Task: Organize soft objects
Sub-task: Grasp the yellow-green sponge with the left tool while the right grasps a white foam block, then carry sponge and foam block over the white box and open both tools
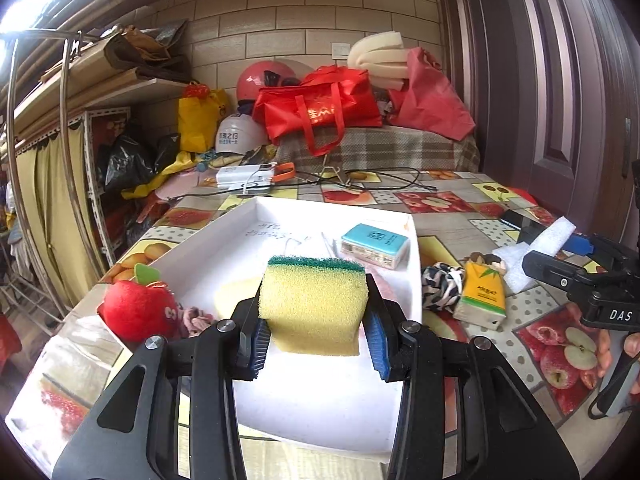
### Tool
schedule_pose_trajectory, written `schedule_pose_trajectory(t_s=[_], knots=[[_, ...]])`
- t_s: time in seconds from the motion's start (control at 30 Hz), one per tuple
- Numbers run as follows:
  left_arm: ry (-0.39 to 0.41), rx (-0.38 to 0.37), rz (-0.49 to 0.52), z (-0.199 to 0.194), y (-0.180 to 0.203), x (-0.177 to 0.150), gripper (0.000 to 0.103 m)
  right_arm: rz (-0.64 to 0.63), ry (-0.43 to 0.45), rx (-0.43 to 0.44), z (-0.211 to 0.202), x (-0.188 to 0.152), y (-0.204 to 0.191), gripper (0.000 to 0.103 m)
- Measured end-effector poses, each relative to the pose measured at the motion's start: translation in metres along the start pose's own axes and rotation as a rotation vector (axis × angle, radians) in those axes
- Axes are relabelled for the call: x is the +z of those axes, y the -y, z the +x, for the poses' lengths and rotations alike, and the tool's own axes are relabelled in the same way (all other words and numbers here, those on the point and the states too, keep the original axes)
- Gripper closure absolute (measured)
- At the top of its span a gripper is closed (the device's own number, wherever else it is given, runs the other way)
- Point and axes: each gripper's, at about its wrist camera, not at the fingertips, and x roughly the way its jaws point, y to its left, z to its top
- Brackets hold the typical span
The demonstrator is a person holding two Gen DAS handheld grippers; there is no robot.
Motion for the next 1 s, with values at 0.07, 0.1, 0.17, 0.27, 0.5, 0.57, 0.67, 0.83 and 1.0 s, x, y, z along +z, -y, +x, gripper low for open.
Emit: schedule_pose_trajectory(t_s=[0.07, 0.1, 0.17, 0.27, 0.5, 0.57, 0.67, 0.83, 1.0], knots=[[0.006, 0.037, -0.004, 0.002, -0.014, 0.000, 0.063, -0.001, -0.002, 0.022, 0.006, 0.002, -0.007, 0.014], [0.011, 0.055, -0.002, 0.002, -0.019, 0.000, 0.063, -0.004, -0.003, 0.033, 0.009, 0.003, -0.012, 0.014], [0.016, 0.082, -0.007, 0.005, -0.030, 0.001, 0.063, -0.009, -0.002, 0.054, 0.013, 0.005, -0.020, 0.014], [0.006, 0.099, -0.046, 0.010, -0.045, 0.001, 0.063, -0.004, 0.006, 0.084, 0.019, 0.007, -0.030, 0.014], [0.012, 0.108, -0.019, 0.025, -0.052, 0.007, 0.062, -0.051, 0.017, 0.165, 0.031, 0.013, -0.064, 0.014], [0.009, 0.110, -0.014, 0.031, -0.053, 0.009, 0.062, -0.068, 0.009, 0.201, 0.037, 0.014, -0.076, 0.014], [0.004, 0.117, -0.021, 0.040, -0.060, 0.014, 0.062, -0.117, -0.036, 0.276, 0.052, 0.016, -0.098, 0.014], [-0.010, 0.122, -0.058, 0.054, -0.072, 0.019, 0.062, -0.241, -0.175, 0.350, 0.080, 0.014, -0.132, 0.014], [-0.026, 0.110, -0.076, 0.059, -0.077, 0.021, 0.062, -0.281, -0.259, 0.322, 0.098, 0.011, -0.140, 0.014]])
